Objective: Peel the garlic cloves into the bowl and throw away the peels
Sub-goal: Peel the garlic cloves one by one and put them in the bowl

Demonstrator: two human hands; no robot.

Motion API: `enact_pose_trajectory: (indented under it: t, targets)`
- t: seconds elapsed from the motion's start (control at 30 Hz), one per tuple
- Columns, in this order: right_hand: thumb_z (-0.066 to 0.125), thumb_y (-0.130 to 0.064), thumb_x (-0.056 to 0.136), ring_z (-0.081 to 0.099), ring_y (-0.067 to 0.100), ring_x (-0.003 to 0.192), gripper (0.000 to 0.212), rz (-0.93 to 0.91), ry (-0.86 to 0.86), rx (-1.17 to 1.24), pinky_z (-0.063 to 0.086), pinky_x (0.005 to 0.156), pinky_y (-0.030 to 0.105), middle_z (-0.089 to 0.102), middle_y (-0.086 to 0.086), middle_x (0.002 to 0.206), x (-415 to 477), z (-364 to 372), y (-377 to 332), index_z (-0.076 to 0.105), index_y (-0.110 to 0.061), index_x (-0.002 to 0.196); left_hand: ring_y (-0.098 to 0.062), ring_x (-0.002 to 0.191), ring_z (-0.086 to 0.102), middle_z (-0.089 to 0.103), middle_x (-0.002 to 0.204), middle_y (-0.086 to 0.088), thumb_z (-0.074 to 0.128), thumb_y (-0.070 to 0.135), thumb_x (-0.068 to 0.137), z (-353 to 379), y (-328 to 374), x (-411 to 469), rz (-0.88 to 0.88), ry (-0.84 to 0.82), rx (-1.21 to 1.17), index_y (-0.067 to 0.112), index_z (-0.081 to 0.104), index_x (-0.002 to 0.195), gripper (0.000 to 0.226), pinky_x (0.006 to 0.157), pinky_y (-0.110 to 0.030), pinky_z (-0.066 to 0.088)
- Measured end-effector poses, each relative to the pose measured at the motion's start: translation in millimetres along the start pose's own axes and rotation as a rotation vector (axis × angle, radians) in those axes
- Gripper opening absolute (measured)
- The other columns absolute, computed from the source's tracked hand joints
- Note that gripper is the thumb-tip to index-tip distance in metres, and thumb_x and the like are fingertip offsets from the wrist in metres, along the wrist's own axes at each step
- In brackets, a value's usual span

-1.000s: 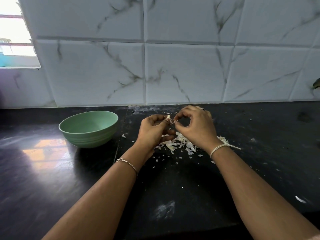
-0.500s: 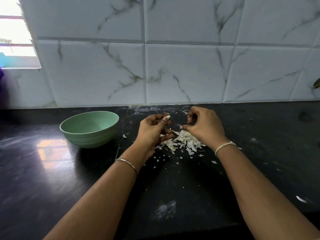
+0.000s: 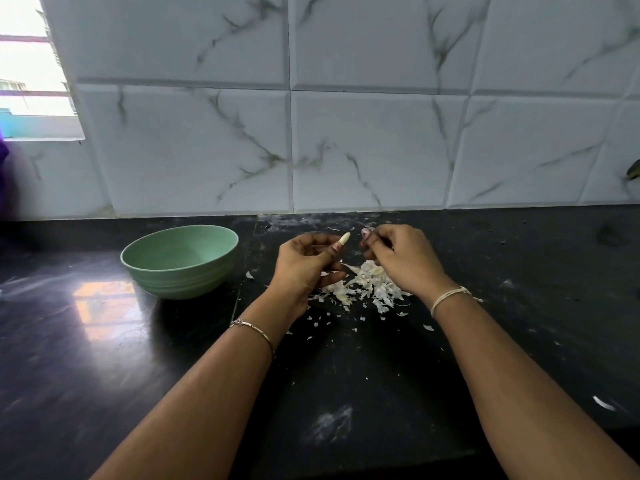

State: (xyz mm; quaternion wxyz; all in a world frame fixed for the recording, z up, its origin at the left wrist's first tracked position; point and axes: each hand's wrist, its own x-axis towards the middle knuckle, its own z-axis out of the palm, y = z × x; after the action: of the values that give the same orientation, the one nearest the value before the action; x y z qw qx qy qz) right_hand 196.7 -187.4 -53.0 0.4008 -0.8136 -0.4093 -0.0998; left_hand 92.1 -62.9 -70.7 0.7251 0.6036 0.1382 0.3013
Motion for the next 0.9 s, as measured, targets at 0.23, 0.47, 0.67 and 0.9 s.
enact_pose_trajectory:
  t: [0.23, 0.47, 0.67, 0.9]
  targets:
    - [0.068, -0.004, 0.088, 0.066, 0.005, 0.089, 0.022, -0.030, -0.078, 0.335, 0.054, 0.082, 0.022, 0.072, -0.005, 0.099, 1.8, 8.8, -3.1, 0.072, -0.020, 0.103, -0.011, 0.061, 0.059, 0.061, 0.082, -0.007, 0.073, 0.015, 0.085, 0.8, -6.8, 2.0, 0.078, -0.020, 0.217, 0.009, 0.066, 0.085, 0.009, 0.059, -0.028, 0.056]
    - [0.068, -0.009, 0.089, 0.065, 0.006, 0.084, 0.012, 0.040, -0.071, 0.413, 0.052, 0.077, 0.021, 0.070, -0.004, 0.090, 4.4, 8.3, 2.1, 0.069, -0.021, 0.092, -0.011, 0.061, 0.061, 0.062, 0.090, -0.011, 0.061, 0.009, 0.094, -1.2, -7.3, 6.5, 0.054, -0.064, 0.240, 0.008, 0.064, 0.094, 0.004, 0.058, -0.028, 0.056]
    - [0.056, -0.019, 0.098, 0.055, 0.004, 0.065, 0.015, 0.180, -0.032, 0.449, 0.043, 0.059, 0.016, 0.065, -0.004, 0.079, 6.2, 2.1, 5.6, 0.064, -0.022, 0.085, -0.012, 0.062, 0.065, 0.070, 0.079, -0.002, 0.060, 0.026, 0.096, -2.3, -5.5, 5.5, 0.142, -0.020, 0.426, 0.014, 0.067, 0.086, 0.017, 0.060, -0.032, 0.054]
    - [0.070, -0.004, 0.086, 0.052, 0.008, 0.062, 0.011, 0.269, -0.001, 0.684, 0.044, 0.054, 0.016, 0.065, 0.003, 0.075, 2.4, -2.8, 2.2, 0.068, -0.013, 0.082, -0.010, 0.060, 0.055, 0.060, 0.061, 0.006, 0.061, 0.060, 0.084, 0.7, -1.9, -4.0, 0.312, 0.068, 1.068, 0.022, 0.069, 0.077, 0.039, 0.055, -0.028, 0.044]
